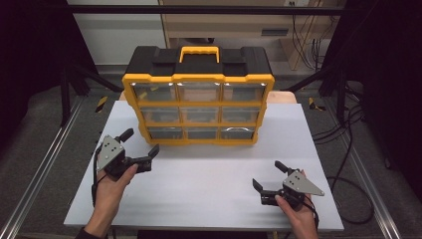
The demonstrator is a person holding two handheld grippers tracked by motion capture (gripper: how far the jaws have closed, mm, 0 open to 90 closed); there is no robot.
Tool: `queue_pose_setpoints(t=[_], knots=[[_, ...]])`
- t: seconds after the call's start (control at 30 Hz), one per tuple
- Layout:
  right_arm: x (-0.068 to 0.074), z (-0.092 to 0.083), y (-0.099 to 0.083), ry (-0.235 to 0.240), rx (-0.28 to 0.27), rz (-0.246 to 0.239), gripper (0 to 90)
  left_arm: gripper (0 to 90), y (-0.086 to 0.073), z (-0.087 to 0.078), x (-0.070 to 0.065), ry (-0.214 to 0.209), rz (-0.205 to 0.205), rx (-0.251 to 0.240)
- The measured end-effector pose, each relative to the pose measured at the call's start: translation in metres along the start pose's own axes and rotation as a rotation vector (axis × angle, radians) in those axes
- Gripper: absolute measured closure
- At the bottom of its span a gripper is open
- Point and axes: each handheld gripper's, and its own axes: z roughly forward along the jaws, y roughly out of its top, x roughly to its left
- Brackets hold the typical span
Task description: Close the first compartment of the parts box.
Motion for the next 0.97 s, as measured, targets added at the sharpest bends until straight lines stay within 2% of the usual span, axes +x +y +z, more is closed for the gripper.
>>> queue_pose_setpoints(t=[0.07,0.2,0.33,0.43,0.57,0.67,0.8,0.97], knots=[[0.0,0.0,0.0,0.0,0.0,-0.001,1.8,1.3,-0.007,-0.005,0.001,-0.005,-0.027,-0.004],[0.0,0.0,0.0,0.002,0.002,-0.001,1.8,1.7,-0.022,-0.016,0.004,-0.025,-0.027,0.01],[0.0,0.0,0.0,0.001,0.002,0.0,1.8,1.8,-0.036,-0.028,0.005,-0.045,-0.036,0.003],[0.0,0.0,0.0,0.002,0.003,0.0,1.8,1.8,-0.043,-0.034,0.006,-0.047,-0.034,-0.002],[0.0,0.001,0.0,0.002,0.004,-0.002,1.8,1.7,-0.055,-0.042,0.007,-0.049,-0.05,-0.014],[0.0,0.001,0.0,0.001,0.004,-0.001,1.8,1.7,-0.06,-0.046,0.008,-0.055,-0.053,-0.016],[0.0,0.001,0.0,-0.001,0.004,-0.001,1.8,1.7,-0.066,-0.053,0.008,-0.063,-0.036,-0.029],[0.0,0.0,0.0,-0.003,0.003,-0.002,1.8,1.8,-0.073,-0.054,0.012,-0.066,-0.058,-0.042]])
